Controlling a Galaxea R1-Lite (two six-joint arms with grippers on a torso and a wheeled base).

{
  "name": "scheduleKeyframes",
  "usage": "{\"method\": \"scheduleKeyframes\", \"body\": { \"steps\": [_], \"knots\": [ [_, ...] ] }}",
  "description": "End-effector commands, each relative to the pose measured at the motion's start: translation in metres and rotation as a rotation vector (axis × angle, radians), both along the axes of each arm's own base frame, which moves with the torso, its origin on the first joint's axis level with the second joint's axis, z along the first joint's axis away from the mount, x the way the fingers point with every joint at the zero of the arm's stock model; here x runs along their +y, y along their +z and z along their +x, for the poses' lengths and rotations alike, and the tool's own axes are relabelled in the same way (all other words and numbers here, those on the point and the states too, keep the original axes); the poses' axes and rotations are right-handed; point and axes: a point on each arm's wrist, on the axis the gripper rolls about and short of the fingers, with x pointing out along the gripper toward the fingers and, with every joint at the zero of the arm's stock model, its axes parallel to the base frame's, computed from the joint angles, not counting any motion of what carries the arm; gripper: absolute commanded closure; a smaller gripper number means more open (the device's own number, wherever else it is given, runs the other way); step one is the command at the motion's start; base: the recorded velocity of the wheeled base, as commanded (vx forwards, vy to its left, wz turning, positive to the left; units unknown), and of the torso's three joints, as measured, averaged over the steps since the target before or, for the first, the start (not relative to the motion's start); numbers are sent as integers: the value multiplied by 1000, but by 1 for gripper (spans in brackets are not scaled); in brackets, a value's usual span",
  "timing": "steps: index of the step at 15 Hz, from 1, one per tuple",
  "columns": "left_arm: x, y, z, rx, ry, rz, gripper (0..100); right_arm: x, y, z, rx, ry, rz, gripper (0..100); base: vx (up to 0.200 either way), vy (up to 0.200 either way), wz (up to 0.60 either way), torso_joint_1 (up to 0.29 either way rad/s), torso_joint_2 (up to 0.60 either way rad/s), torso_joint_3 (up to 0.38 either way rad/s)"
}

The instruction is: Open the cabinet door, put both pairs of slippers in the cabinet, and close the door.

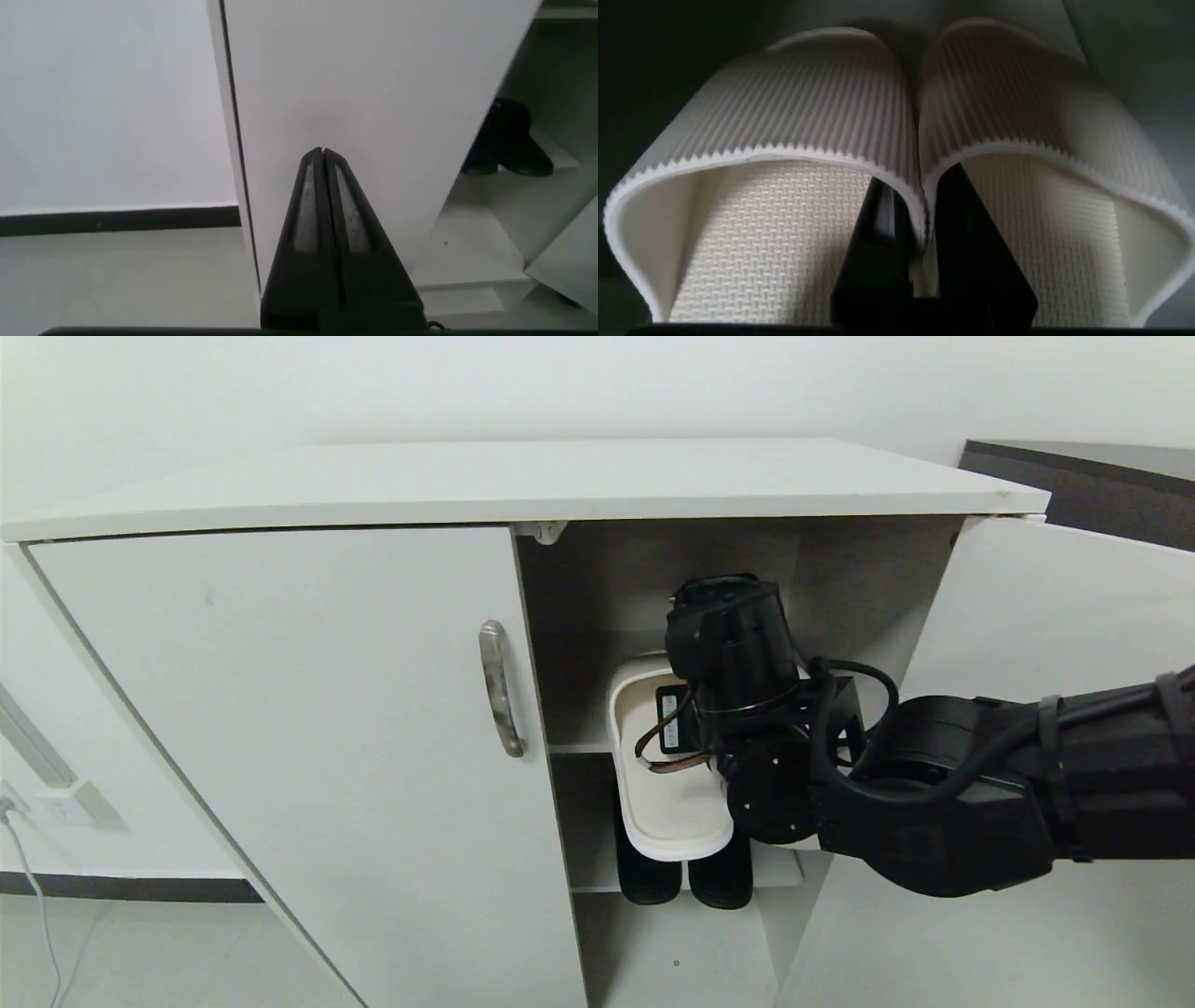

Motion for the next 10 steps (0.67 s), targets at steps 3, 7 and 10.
{"method": "scheduleKeyframes", "body": {
  "steps": [3,7,10],
  "knots": [
    [0,0,0,-2,-3,0,100,-3,-9,23,-5,-40,8,100,0,0,0,0,0,0],
    [0,0,0,-2,0,-2,100,1,-7,42,-9,-20,29,100,0,0,0,0,0,0],
    [0,0,0,-2,2,-2,100,2,-4,63,-9,-40,31,100,0,0,0,0,0,0]
  ]
}}
